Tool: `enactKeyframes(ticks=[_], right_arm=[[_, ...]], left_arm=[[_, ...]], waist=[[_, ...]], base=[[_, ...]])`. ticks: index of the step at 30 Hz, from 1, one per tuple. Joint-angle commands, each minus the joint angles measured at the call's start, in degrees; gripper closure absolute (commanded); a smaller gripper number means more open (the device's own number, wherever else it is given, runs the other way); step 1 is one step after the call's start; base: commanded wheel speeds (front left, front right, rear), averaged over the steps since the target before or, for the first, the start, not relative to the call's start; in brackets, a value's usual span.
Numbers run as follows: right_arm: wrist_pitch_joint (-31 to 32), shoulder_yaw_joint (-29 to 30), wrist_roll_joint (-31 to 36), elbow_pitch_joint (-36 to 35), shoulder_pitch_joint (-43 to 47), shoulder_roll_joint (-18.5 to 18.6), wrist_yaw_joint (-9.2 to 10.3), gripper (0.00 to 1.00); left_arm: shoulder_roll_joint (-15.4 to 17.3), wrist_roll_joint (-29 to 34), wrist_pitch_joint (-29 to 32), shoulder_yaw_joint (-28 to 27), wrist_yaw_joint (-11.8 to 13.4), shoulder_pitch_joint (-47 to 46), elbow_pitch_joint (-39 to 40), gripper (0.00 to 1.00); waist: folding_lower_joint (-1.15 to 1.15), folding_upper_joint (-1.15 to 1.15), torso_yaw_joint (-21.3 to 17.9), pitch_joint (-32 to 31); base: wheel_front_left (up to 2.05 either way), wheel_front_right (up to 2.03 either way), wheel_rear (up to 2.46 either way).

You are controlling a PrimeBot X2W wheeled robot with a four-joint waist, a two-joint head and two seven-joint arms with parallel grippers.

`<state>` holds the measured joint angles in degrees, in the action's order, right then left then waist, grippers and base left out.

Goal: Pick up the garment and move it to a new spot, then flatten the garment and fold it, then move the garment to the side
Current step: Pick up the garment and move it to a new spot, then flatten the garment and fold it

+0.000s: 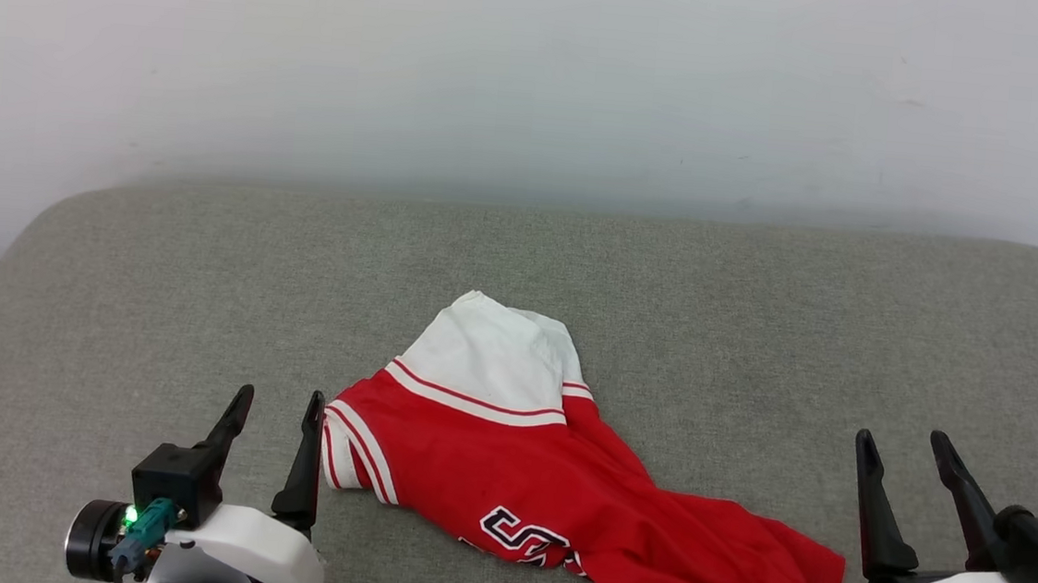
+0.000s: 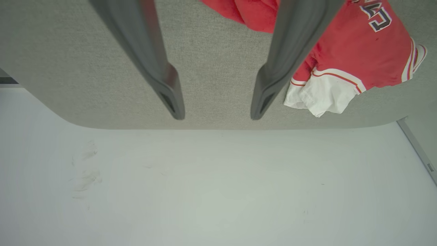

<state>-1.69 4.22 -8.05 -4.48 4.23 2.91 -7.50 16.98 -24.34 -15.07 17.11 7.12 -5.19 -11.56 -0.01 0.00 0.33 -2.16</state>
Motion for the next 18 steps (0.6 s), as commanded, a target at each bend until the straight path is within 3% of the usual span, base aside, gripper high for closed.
enactKeyframes(ticks=[1, 13, 18], right_arm=[[0.17, -0.08, -0.31, -0.29, 0.79, -0.03, 0.02, 0.00], [0.07, 0.10, -0.76, -0.59, 0.78, -0.03, 0.03, 0.00], [0.12, -0.04, -1.06, -0.45, 0.06, -0.03, 0.02, 0.00]], left_arm=[[0.15, 0.22, -0.13, 0.17, -0.12, 0.55, -0.20, 0.00], [0.62, 0.00, 0.63, 0.84, -0.48, -1.69, -0.94, 0.00], [0.34, -1.06, 4.60, 2.34, -2.39, -4.98, -1.99, 0.00]], waist=[[0.01, 0.00, -0.07, -0.08], [0.01, 0.00, 0.37, 0.56], [0.01, 0.00, 0.53, 1.60]], base=[[0.00, 0.00, 0.00], [0.00, 0.00, 0.00], [0.00, 0.00, 0.00]])
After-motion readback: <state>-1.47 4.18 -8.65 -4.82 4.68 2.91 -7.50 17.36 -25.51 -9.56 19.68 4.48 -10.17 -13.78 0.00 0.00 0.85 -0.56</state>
